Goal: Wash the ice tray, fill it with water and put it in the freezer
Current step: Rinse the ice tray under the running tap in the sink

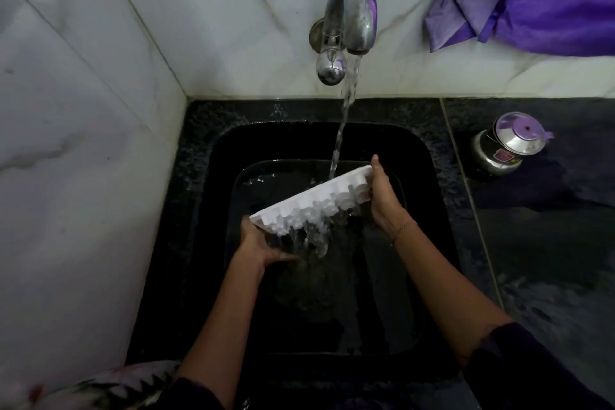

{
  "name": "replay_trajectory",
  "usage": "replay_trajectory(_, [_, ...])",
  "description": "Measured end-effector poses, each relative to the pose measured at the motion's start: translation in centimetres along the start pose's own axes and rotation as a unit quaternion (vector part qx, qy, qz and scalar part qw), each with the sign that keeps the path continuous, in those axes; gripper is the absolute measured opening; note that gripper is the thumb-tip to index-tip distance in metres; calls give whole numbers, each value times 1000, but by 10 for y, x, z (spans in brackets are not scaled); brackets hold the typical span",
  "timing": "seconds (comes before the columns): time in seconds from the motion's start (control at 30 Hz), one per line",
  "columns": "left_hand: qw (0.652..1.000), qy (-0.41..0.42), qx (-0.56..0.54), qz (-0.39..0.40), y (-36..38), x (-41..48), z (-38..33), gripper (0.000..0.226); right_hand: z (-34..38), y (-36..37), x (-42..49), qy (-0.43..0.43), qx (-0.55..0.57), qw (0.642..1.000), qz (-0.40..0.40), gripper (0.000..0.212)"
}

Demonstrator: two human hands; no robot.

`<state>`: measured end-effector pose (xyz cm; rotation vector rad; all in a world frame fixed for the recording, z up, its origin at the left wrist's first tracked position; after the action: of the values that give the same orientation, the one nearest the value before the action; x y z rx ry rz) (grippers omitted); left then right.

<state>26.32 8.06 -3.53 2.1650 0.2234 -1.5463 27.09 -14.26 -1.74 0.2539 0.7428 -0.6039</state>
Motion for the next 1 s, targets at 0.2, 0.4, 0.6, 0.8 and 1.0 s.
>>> replay_trajectory(0.2, [992, 65, -81, 69, -3, -3, -11, 46, -4, -17, 6, 28, 107, 991, 70, 28])
replay_trajectory(0.4, [991, 111, -11, 78, -7, -6, -22, 68, -5, -31, 9, -43, -107, 982, 150, 45])
replay_trajectory(0.6, [985, 142, 38, 91, 3, -5, -24, 46, 10, -32, 5, -134, -161, 965, 154, 56])
replay_trajectory(0.8, [969, 229, 85, 29, 14, 15, -20, 57, 15, -20, -8, -378, -480, 790, -44, 63])
replay_trajectory(1.0, [965, 253, 59, 30, 24, 15, -16, 57, 12, 4, -15, -453, -637, 609, -134, 75])
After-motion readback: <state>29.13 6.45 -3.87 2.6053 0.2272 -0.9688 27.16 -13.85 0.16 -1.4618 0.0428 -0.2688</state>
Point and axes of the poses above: each hand's wrist, its own x-axis towards the middle knuckle, its own y-axis out of the palm, z = x × y, the point moved 1 cm from there along x, towards the middle knuckle, and after that the axes turned 3 degrees about -z, right-handed, at the moved point
